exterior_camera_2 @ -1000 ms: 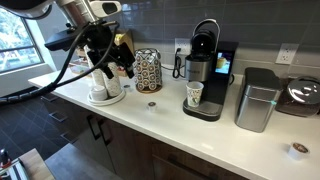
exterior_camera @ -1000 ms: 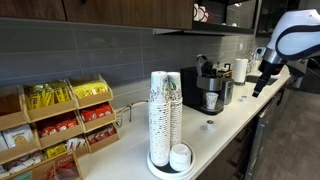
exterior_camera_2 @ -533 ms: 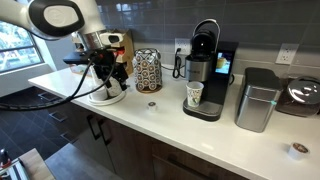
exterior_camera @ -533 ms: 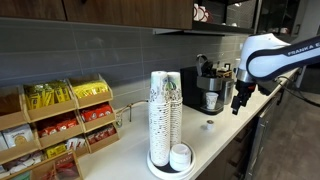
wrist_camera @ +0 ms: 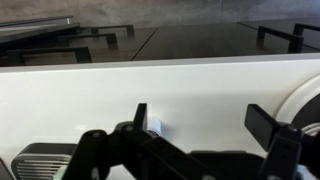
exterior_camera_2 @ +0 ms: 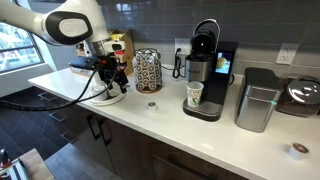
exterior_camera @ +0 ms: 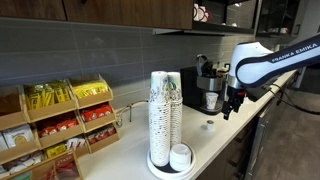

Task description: Put the coffee capsule on the left in the coffee machine

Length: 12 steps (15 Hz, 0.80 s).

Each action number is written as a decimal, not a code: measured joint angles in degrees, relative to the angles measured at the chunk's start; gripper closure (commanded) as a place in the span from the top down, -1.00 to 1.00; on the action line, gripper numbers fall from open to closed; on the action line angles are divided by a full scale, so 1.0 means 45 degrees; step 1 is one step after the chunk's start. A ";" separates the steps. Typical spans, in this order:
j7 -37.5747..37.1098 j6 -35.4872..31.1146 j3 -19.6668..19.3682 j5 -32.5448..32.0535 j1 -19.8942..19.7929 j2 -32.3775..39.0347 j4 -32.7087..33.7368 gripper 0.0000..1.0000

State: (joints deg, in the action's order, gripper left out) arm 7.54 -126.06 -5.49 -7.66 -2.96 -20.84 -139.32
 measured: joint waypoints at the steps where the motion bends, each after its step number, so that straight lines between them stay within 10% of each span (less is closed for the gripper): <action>1: 0.0000 0.0000 -0.0002 0.0000 0.0000 0.0000 0.0002 1.00; 12: 0.0339 -0.2292 -0.0372 0.0962 -0.0056 0.2036 0.0195 1.00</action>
State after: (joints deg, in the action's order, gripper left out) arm 9.06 -136.37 -7.16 -3.33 -3.22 -11.67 -138.44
